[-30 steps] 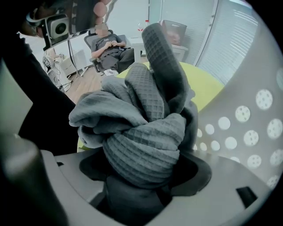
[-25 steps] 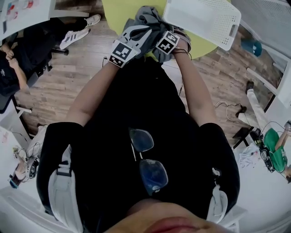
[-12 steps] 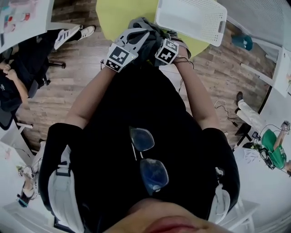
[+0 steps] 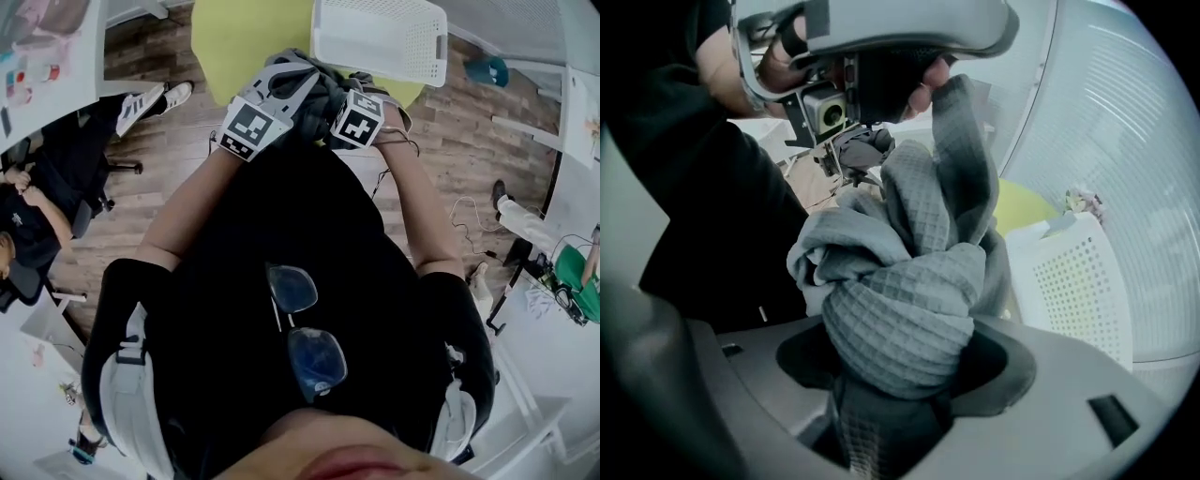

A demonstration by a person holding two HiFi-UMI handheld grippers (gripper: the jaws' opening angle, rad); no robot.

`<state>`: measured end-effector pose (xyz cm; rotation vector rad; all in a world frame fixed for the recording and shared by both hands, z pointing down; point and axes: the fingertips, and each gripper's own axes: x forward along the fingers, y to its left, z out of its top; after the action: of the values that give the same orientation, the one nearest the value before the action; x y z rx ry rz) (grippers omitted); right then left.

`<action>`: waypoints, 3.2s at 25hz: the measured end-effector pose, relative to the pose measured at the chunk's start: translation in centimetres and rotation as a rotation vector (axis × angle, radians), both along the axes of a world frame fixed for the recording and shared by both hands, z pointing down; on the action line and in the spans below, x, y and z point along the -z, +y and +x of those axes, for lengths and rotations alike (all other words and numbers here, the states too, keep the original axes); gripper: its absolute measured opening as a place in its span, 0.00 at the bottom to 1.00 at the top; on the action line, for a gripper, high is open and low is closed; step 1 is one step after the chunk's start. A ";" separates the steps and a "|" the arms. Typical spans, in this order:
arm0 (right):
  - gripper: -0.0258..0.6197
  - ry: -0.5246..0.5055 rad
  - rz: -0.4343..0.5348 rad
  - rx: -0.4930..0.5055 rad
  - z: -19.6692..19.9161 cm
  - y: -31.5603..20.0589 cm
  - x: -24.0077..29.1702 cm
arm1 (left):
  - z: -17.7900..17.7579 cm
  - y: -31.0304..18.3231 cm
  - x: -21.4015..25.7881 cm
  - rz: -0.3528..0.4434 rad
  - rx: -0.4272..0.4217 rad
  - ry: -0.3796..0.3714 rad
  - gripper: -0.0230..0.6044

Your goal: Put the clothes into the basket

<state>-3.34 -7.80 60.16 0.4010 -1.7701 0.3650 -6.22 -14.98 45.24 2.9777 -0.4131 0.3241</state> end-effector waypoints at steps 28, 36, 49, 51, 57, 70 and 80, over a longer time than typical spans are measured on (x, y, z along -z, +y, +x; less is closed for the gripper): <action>0.55 0.107 0.163 0.025 8.3 -2.9 10.3 | 6.0 -0.2 9.3 0.101 -0.014 0.109 0.05; 0.55 0.138 0.242 0.032 13.2 -7.4 12.6 | 9.0 -2.2 10.4 0.128 0.040 0.107 0.05; 0.55 0.160 0.336 0.088 18.9 -15.7 13.5 | 12.8 -7.1 9.6 0.145 0.162 0.093 0.05; 0.55 0.158 0.337 0.105 19.2 -16.8 12.7 | 13.0 -7.7 8.9 0.139 0.181 0.082 0.05; 0.55 0.148 0.290 0.149 19.9 -19.0 8.1 | 13.8 -9.8 6.5 0.114 0.236 0.045 0.05; 0.55 0.105 0.157 0.203 19.9 -19.1 -0.3 | 15.7 -12.4 1.4 0.052 0.265 -0.019 0.05; 0.56 0.066 0.053 0.209 19.1 -17.1 -6.2 | 16.3 -12.8 -1.9 0.011 0.285 -0.075 0.05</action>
<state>15.72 -24.90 66.37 0.2589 -1.7412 0.1549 10.09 -27.82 47.09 2.8685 -0.8379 0.4027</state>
